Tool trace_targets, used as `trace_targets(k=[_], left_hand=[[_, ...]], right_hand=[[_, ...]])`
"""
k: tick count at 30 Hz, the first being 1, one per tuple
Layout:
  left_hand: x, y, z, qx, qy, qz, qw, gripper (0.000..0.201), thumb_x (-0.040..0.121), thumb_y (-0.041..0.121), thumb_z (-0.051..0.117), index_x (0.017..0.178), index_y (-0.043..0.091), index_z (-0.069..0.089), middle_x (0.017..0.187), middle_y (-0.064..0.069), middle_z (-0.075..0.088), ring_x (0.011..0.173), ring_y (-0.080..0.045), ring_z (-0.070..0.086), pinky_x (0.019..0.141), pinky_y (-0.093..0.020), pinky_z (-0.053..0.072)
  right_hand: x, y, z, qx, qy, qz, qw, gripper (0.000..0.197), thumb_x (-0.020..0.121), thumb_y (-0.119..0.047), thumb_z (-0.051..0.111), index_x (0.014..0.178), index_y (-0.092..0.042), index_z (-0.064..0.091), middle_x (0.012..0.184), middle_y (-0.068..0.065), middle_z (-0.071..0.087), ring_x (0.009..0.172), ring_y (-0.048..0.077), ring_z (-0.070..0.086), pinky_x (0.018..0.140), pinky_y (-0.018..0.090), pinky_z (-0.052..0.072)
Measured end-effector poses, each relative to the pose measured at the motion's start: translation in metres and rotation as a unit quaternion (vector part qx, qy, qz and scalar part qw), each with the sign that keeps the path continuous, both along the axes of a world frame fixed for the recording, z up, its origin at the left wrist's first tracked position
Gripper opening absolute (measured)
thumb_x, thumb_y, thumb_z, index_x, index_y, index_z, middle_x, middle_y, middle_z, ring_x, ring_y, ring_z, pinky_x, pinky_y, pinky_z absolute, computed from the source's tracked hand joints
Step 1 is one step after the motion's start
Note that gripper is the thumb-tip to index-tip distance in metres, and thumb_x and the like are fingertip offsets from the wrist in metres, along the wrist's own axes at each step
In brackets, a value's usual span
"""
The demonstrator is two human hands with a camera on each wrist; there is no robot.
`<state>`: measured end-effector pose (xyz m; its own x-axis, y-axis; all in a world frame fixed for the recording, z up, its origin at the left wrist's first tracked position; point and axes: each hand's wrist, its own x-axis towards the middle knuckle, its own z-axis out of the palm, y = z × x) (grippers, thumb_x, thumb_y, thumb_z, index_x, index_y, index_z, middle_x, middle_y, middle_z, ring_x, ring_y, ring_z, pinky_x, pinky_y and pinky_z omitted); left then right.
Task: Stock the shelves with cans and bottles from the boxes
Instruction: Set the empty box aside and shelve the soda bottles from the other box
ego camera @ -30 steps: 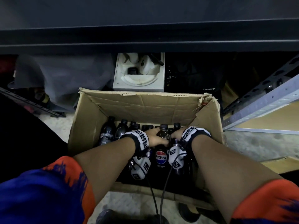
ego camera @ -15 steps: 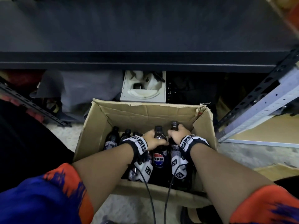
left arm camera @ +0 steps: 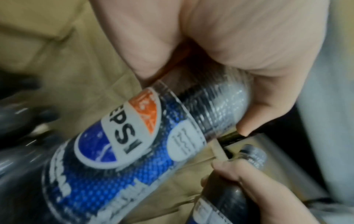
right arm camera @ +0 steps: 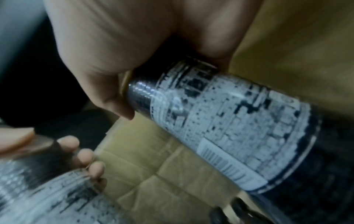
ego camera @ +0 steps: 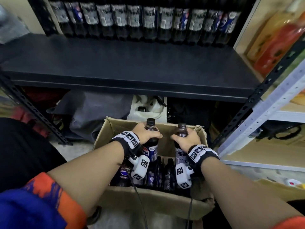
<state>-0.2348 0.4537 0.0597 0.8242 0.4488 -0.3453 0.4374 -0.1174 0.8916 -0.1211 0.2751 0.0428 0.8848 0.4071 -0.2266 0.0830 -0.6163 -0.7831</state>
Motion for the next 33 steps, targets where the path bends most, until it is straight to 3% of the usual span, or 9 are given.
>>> trace_targets(k=[2, 4, 5, 7, 9, 14, 19, 26, 33], left_hand=[[-0.002, 0.004, 0.025, -0.001, -0.026, -0.013, 1.000, 0.044, 0.057, 0.032, 0.090, 0.089, 0.006, 0.075, 0.084, -0.007, 0.076, 0.087, -0.025, 0.072, 0.096, -0.046, 0.055], [-0.003, 0.010, 0.048, -0.001, -0.063, -0.023, 0.998, 0.055, 0.047, 0.039, 0.093, 0.089, 0.008, 0.076, 0.087, -0.008, 0.076, 0.091, -0.027, 0.073, 0.098, -0.046, 0.054], [-0.004, 0.013, 0.062, 0.004, -0.080, -0.034, 0.996, 0.053, 0.047, 0.039, 0.094, 0.088, 0.010, 0.076, 0.088, -0.009, 0.077, 0.092, -0.028, 0.073, 0.097, -0.046, 0.054], [-0.007, 0.017, 0.094, 0.019, -0.118, -0.059, 0.991, 0.028, 0.063, 0.023, 0.091, 0.082, 0.011, 0.075, 0.083, -0.009, 0.076, 0.087, -0.026, 0.073, 0.091, -0.042, 0.056], [-0.010, 0.021, 0.129, 0.025, -0.158, -0.079, 0.984, 0.017, 0.069, 0.010, 0.086, 0.082, 0.009, 0.074, 0.078, -0.008, 0.074, 0.079, -0.021, 0.071, 0.083, -0.038, 0.056], [-0.014, 0.037, 0.203, 0.021, -0.265, -0.077, 0.961, 0.036, 0.055, 0.016, 0.084, 0.084, 0.001, 0.070, 0.084, -0.026, 0.069, 0.081, -0.033, 0.068, 0.079, -0.037, 0.056], [-0.007, 0.052, 0.259, -0.007, -0.321, -0.073, 0.944, 0.039, 0.049, 0.017, 0.081, 0.083, 0.002, 0.068, 0.082, -0.023, 0.070, 0.078, -0.034, 0.071, 0.073, -0.037, 0.059], [0.031, 0.073, 0.297, 0.020, -0.366, -0.080, 0.927, 0.034, 0.051, 0.018, 0.080, 0.080, 0.006, 0.068, 0.083, -0.022, 0.070, 0.079, -0.035, 0.070, 0.076, -0.038, 0.059], [0.066, 0.090, 0.299, 0.056, -0.384, -0.083, 0.918, 0.026, 0.055, 0.018, 0.081, 0.078, 0.012, 0.071, 0.085, -0.027, 0.067, 0.080, -0.035, 0.069, 0.085, -0.047, 0.057]], right_hand=[[-0.003, 0.000, 0.023, 0.027, -0.034, 0.019, 0.999, 0.024, 0.074, -0.034, 0.083, 0.089, -0.021, 0.069, 0.080, -0.007, 0.069, 0.080, 0.015, 0.065, 0.069, 0.021, 0.047], [-0.007, 0.002, 0.048, 0.062, -0.049, 0.044, 0.996, 0.019, 0.076, -0.025, 0.083, 0.082, -0.019, 0.066, 0.073, -0.008, 0.066, 0.071, 0.011, 0.062, 0.058, 0.012, 0.043], [-0.009, 0.003, 0.062, 0.092, -0.051, 0.056, 0.993, 0.019, 0.076, -0.021, 0.084, 0.080, -0.019, 0.065, 0.072, -0.007, 0.067, 0.070, 0.012, 0.063, 0.060, 0.014, 0.046], [-0.010, 0.007, 0.091, 0.152, -0.054, 0.068, 0.985, 0.020, 0.072, -0.016, 0.085, 0.080, -0.015, 0.067, 0.074, -0.002, 0.070, 0.072, 0.017, 0.065, 0.073, 0.033, 0.055], [-0.011, 0.011, 0.125, 0.204, -0.060, 0.080, 0.974, 0.016, 0.069, -0.014, 0.083, 0.077, -0.015, 0.069, 0.077, 0.006, 0.072, 0.077, 0.023, 0.069, 0.081, 0.043, 0.055], [-0.010, 0.023, 0.215, 0.337, -0.064, 0.126, 0.931, 0.016, 0.073, 0.001, 0.071, 0.072, -0.014, 0.067, 0.068, 0.003, 0.069, 0.067, 0.017, 0.065, 0.074, 0.031, 0.049], [0.005, 0.036, 0.277, 0.393, -0.063, 0.157, 0.904, 0.016, 0.061, -0.004, 0.067, 0.076, -0.010, 0.066, 0.077, 0.016, 0.066, 0.073, 0.028, 0.063, 0.077, 0.040, 0.051], [0.046, 0.064, 0.305, 0.433, -0.074, 0.164, 0.883, 0.020, 0.059, 0.000, 0.062, 0.075, -0.010, 0.065, 0.076, 0.012, 0.066, 0.077, 0.031, 0.062, 0.080, 0.044, 0.050], [0.076, 0.097, 0.301, 0.439, -0.087, 0.176, 0.877, 0.020, 0.060, 0.002, 0.059, 0.077, -0.007, 0.064, 0.077, 0.014, 0.065, 0.075, 0.030, 0.063, 0.078, 0.039, 0.052]])
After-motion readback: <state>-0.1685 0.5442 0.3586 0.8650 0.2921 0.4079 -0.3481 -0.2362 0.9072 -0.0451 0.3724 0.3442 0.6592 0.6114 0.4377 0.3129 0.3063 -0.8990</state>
